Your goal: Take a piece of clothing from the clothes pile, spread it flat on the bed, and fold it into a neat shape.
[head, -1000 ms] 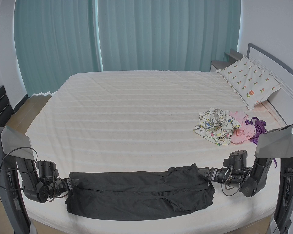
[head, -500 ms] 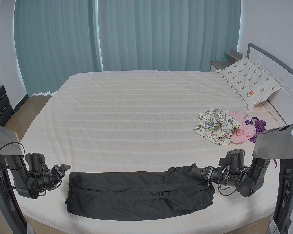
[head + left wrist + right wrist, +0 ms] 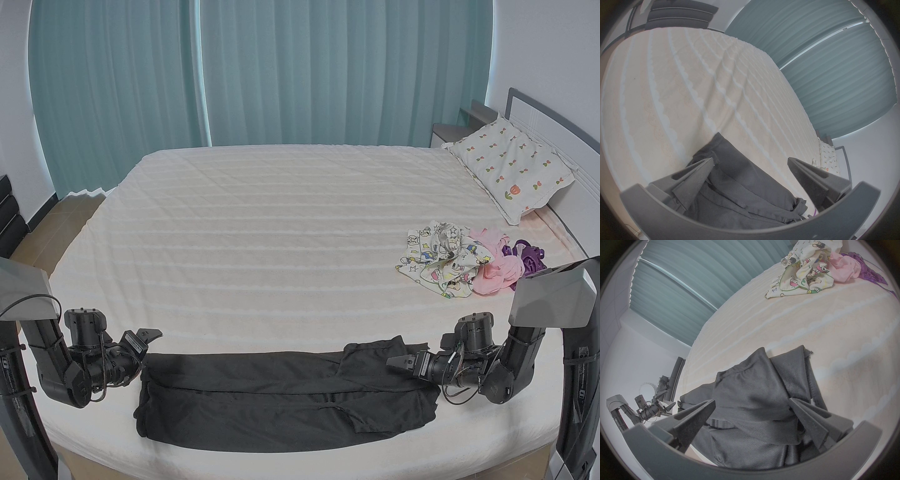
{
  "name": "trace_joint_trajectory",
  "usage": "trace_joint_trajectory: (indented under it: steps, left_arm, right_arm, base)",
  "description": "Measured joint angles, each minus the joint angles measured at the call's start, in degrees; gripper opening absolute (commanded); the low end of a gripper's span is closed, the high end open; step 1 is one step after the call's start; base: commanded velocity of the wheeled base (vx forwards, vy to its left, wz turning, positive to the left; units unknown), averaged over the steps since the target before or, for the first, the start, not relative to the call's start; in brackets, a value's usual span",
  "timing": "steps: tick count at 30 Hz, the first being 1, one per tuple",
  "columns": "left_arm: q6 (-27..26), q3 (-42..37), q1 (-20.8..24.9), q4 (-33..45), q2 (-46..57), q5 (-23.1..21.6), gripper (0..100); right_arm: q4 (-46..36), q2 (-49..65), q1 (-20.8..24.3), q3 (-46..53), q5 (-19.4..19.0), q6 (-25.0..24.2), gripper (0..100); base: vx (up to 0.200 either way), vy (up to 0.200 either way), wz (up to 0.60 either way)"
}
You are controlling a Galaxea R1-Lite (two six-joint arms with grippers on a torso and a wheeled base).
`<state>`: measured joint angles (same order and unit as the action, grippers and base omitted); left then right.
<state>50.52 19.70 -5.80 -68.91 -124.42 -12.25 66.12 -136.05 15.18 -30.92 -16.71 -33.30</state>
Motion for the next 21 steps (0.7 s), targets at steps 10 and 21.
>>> trace_joint_trajectory:
  steps: [10, 21]
  left_arm:
    - [0.00, -0.18, 0.33, -0.06, -0.77, 0.02, 100]
    - [0.00, -0.07, 0.54, -0.06, -1.44, 0.02, 100]
  right_arm:
    - [0.77, -1.74, -0.40, 0.63, 0.10, 4.33, 100]
    - [2.94, -2.90, -0.96, 0.96, -0.15, 3.75, 0]
  base:
    - [0.000, 0.000, 0.00]
    - [0.000, 0.000, 0.00]
